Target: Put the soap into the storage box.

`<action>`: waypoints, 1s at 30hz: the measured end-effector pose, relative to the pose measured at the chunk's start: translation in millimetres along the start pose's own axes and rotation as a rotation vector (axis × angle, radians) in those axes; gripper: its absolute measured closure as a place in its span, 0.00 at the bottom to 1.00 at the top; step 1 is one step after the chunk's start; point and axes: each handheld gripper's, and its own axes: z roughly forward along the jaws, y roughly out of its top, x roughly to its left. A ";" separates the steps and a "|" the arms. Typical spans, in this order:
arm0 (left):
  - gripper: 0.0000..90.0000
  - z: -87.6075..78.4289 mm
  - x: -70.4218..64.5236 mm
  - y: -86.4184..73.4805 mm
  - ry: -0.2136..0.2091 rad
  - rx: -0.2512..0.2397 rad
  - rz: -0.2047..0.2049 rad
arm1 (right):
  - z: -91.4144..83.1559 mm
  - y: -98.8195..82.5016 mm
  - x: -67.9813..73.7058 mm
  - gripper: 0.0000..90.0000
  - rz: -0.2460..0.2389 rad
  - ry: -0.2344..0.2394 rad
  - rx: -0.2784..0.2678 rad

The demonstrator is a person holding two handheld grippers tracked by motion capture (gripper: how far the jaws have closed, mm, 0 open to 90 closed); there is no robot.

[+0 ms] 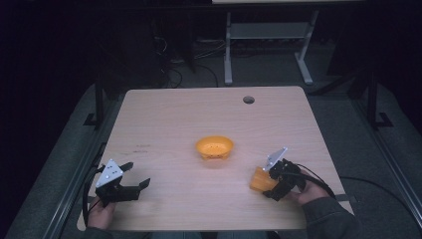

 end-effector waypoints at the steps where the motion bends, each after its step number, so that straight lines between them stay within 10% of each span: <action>1: 0.16 -0.1 0.0 0.0 0.000 0.000 0.000 | 0.5 0.1 0.1 0.17 -0.001 0.000 0.003; 30: 0.16 -1.9 1.1 0.2 0.005 -0.009 -0.007 | 1.5 2.2 0.0 0.23 -0.052 0.022 0.015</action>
